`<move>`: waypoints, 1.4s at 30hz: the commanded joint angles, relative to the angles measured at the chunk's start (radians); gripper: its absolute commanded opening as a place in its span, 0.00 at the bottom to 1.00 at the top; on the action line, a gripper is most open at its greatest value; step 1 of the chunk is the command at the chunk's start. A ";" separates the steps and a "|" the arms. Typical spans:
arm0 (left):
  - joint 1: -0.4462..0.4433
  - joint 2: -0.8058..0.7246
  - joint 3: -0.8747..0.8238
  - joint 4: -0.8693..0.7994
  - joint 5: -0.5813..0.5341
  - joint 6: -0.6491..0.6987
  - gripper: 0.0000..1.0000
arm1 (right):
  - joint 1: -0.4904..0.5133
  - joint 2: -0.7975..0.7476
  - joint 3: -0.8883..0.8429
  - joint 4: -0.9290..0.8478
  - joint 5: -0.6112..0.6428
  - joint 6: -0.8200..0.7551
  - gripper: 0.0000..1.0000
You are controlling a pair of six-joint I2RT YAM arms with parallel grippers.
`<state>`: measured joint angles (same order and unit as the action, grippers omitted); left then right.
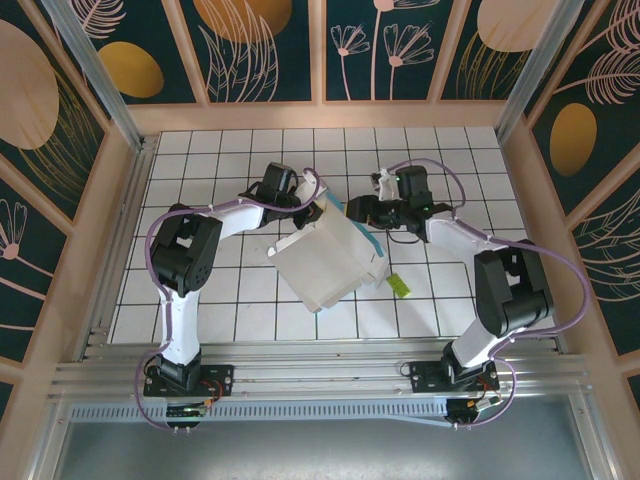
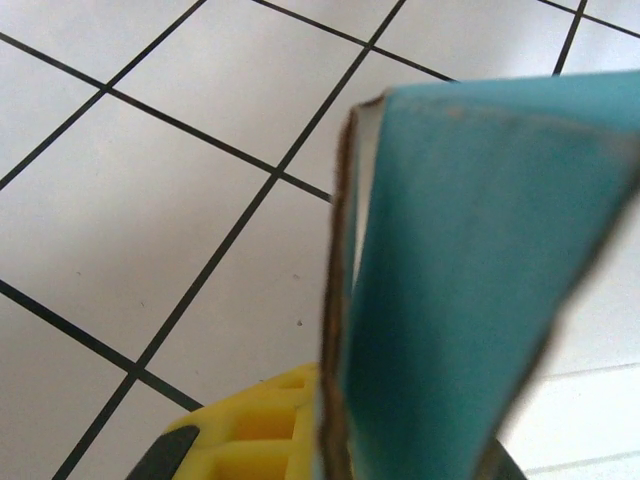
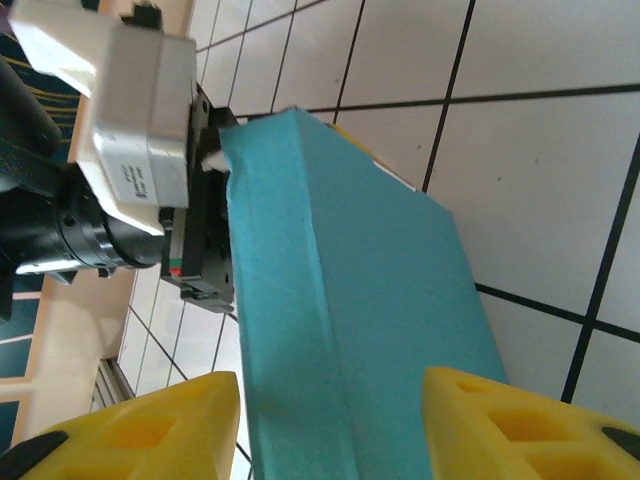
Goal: Fold the paper box
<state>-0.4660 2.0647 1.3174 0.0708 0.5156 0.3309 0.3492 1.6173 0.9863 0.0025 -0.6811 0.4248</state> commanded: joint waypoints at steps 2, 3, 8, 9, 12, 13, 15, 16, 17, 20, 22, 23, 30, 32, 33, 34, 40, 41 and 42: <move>-0.011 -0.022 -0.036 0.018 0.032 -0.050 0.08 | 0.019 0.024 -0.015 0.000 0.031 -0.025 0.50; -0.011 -0.024 -0.040 0.022 0.032 -0.055 0.09 | 0.020 0.026 -0.017 -0.004 0.037 -0.029 0.50; -0.011 -0.042 -0.070 0.046 0.028 -0.072 0.19 | 0.029 0.039 -0.015 -0.017 0.059 -0.047 0.49; -0.011 -0.047 -0.077 0.051 0.029 -0.072 0.21 | 0.030 0.040 -0.016 -0.017 0.061 -0.048 0.48; -0.011 -0.072 -0.101 0.064 0.027 -0.076 0.26 | 0.032 0.043 -0.011 -0.019 0.063 -0.049 0.48; -0.011 -0.083 -0.111 0.071 0.026 -0.079 0.29 | 0.034 0.044 -0.010 -0.022 0.063 -0.049 0.48; -0.011 -0.112 -0.134 0.088 0.032 -0.088 0.34 | 0.036 0.044 -0.009 -0.022 0.063 -0.049 0.48; -0.011 -0.132 -0.149 0.103 0.033 -0.096 0.38 | 0.038 0.043 -0.010 -0.023 0.063 -0.050 0.48; -0.011 -0.152 -0.166 0.120 0.032 -0.106 0.41 | 0.039 0.044 -0.009 -0.024 0.063 -0.053 0.48; -0.010 -0.213 -0.207 0.157 0.013 -0.127 0.52 | 0.045 0.041 -0.010 -0.032 0.070 -0.065 0.47; -0.010 -0.252 -0.221 0.161 0.004 -0.127 0.54 | 0.046 0.038 -0.010 -0.036 0.076 -0.072 0.47; -0.010 -0.271 -0.227 0.162 0.002 -0.127 0.55 | 0.048 0.038 -0.011 -0.036 0.078 -0.076 0.46; 0.035 -0.406 -0.260 0.148 -0.020 -0.133 0.56 | 0.059 0.036 0.002 -0.056 0.090 -0.098 0.46; 0.078 -0.425 -0.273 0.151 -0.014 -0.128 0.55 | 0.062 0.039 0.006 -0.059 0.090 -0.100 0.46; 0.099 -0.424 -0.273 0.144 -0.012 -0.121 0.54 | 0.061 0.038 0.009 -0.060 0.089 -0.101 0.46; 0.123 -0.417 -0.268 0.129 -0.011 -0.112 0.52 | 0.062 0.039 0.010 -0.061 0.089 -0.102 0.46; 0.222 -0.284 -0.184 0.051 0.017 -0.060 0.49 | 0.070 0.034 0.017 -0.069 0.089 -0.104 0.46; 0.221 -0.260 -0.165 0.031 0.016 -0.043 0.49 | 0.071 0.033 0.017 -0.069 0.090 -0.104 0.46; 0.221 -0.231 -0.138 0.003 0.025 -0.021 0.49 | 0.071 0.032 0.018 -0.073 0.089 -0.104 0.46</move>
<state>-0.2440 1.7664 1.1297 0.1490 0.5076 0.2440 0.4072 1.6451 0.9863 -0.0193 -0.6182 0.3454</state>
